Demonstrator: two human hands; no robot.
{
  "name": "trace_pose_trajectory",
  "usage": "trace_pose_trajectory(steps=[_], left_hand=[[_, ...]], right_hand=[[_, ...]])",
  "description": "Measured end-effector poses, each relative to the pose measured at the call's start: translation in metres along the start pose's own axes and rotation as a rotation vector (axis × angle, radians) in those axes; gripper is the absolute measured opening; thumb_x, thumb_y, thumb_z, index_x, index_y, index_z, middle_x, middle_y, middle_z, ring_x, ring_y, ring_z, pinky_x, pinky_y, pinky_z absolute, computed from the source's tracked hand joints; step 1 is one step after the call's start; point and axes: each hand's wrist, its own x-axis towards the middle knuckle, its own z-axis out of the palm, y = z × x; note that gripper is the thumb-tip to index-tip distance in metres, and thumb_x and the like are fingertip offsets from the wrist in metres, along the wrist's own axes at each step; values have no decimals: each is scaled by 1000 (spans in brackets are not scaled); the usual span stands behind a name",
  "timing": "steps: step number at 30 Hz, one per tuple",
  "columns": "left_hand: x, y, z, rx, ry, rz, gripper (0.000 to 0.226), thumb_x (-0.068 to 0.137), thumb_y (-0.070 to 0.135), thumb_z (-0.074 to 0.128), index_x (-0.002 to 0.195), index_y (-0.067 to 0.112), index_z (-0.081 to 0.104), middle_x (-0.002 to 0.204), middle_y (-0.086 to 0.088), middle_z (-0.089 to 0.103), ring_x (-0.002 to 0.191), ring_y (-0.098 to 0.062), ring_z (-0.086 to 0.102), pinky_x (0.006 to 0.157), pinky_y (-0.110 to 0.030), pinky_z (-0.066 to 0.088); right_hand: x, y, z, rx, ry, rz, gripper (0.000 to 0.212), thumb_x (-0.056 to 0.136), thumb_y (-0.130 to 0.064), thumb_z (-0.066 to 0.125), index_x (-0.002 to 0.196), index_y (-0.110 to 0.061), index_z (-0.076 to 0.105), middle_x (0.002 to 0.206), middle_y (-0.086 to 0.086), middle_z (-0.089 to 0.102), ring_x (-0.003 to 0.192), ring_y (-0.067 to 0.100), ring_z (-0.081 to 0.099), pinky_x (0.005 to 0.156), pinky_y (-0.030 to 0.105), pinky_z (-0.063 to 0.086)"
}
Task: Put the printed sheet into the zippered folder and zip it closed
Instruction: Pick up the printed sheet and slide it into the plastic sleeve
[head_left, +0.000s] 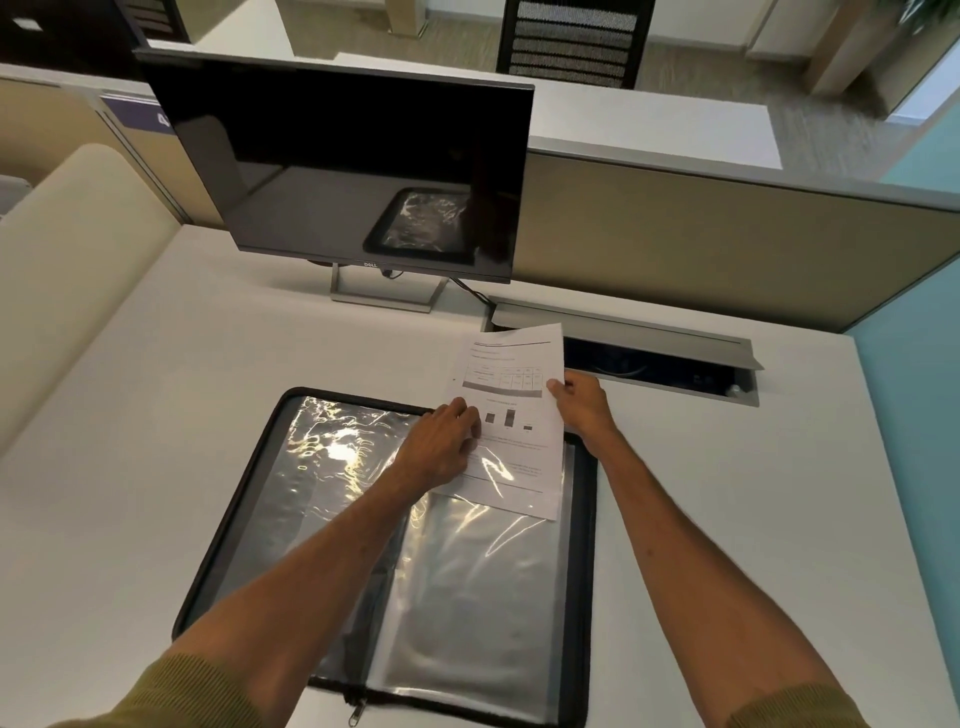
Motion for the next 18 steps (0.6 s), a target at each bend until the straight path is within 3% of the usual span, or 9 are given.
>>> trace_pose_trajectory(steps=[6,9,14,18], left_hand=[[2,2,0,-14,40,-16,24,112,27,50,126,12,64,129,-5,63,112,-23,67,97,-40,58],[2,3,0,-13,41,-8,25,113,28,50,127,11,63,129,-5,63,111,-23,67,96,-39,59],[1,3,0,-12,44,-4,25,113,27,50,128,11,62,128,-5,64,110,-22,67,97,-39,59],[1,1,-3,0,32,1,25,113,27,50,128,12,62,129,-4,64,111,-21,66,97,-38,59]], right_hand=[[-2,11,-13,-148,-164,52,28,104,-15,66,128,-1,72,132,15,74,117,31,74,102,48,62],[-4,16,-17,-138,-227,76,32,103,-13,67,133,-2,69,137,13,72,120,30,73,102,45,62],[-3,2,-11,-25,-112,-26,44,105,-17,66,149,-10,58,143,14,68,127,30,69,106,45,59],[-1,-7,-2,-134,-4,-111,42,106,-11,62,148,-14,53,146,11,63,133,30,63,108,45,57]])
